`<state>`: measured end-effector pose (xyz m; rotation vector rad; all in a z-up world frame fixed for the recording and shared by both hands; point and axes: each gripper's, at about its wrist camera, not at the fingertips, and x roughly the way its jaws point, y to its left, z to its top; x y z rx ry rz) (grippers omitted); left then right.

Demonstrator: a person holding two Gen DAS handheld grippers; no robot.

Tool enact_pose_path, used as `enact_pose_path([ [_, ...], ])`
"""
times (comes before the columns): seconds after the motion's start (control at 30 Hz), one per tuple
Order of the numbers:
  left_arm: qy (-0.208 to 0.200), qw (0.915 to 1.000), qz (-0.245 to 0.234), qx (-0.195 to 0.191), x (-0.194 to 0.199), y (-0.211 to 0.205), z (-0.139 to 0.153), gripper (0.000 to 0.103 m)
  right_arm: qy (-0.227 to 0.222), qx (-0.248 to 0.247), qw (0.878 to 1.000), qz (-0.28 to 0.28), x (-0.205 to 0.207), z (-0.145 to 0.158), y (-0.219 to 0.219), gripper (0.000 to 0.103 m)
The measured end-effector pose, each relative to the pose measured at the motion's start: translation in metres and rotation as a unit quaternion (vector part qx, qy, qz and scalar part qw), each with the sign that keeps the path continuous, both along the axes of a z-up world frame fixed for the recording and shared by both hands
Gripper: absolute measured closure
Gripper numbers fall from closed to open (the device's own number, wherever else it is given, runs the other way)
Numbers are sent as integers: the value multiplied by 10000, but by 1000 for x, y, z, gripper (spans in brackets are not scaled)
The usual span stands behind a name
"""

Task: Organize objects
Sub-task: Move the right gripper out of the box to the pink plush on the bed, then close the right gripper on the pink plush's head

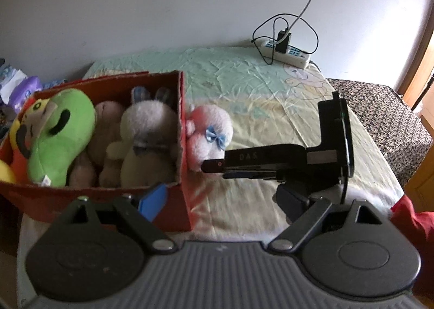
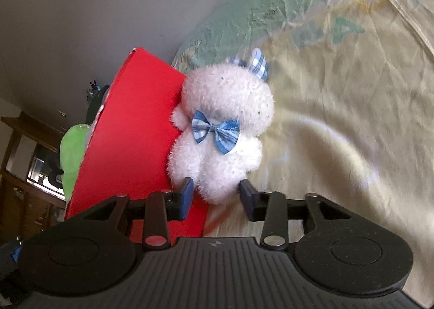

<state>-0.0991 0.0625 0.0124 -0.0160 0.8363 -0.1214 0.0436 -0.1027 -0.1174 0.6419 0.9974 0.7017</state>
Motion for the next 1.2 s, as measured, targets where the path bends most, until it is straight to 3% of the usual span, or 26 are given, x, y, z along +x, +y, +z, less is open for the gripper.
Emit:
enact_pose_path([
  [0.3,-20,10000,-62,35,4,-8,-2,12,-333,-202,9992,-32,-13,11,-24,82],
  [0.63,-49,9977,-676,-30,8,-37,-4,14,-269,-364,9989,-91,-50,20,-82,84],
  [0.9,334,9954,-837,-316,29,-51,-31,14,-325,-640,9974,108,-80,26,-104,82],
  [1.07,725,9939,-785,-260,42,-58,-59,23,-336,-460,9984,15,-75,29,-121,79],
  [1.2,1017,9927,-616,-206,50,-59,-79,23,-280,-171,9992,-222,-67,27,-128,76],
])
